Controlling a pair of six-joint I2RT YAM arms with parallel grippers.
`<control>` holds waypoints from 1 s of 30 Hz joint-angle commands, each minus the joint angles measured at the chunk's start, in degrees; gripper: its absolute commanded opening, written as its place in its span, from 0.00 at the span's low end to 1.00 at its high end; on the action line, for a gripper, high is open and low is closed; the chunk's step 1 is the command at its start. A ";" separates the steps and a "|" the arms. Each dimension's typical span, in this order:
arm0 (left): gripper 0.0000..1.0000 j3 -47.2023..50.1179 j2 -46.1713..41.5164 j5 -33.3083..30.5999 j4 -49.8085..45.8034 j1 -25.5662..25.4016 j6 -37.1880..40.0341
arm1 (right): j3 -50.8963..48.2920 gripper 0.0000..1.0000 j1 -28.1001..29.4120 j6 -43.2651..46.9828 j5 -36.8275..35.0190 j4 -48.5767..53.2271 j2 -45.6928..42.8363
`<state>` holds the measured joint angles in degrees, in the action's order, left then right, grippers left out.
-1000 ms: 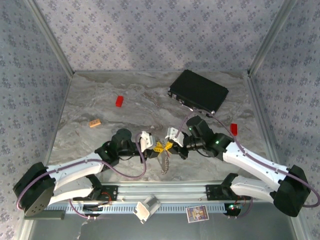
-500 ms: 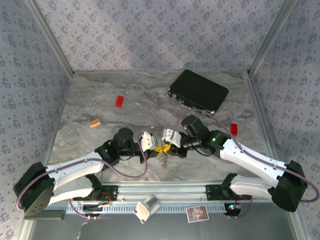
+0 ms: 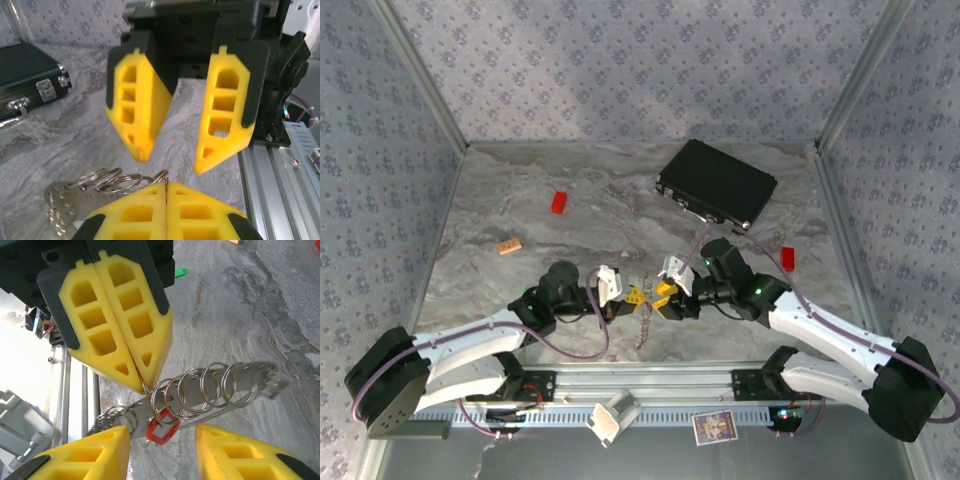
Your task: Put the keys on the keyring
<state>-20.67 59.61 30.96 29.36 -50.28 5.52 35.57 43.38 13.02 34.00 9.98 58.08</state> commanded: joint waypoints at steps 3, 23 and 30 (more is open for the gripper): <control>0.00 0.23 -1.13 2.77 6.14 -0.07 -1.33 | -0.48 0.31 0.05 -0.89 3.23 -2.18 1.23; 0.00 0.37 -0.99 3.64 9.41 -0.03 -2.38 | 0.25 0.02 0.48 0.35 3.66 -2.95 3.75; 0.00 0.69 -1.86 2.84 9.00 -0.06 -1.87 | 0.77 0.13 1.01 0.45 3.08 -3.16 4.36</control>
<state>-19.44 59.61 32.18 33.23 -50.28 3.92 35.64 44.16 13.04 37.30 6.50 63.00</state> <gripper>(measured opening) 0.051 0.108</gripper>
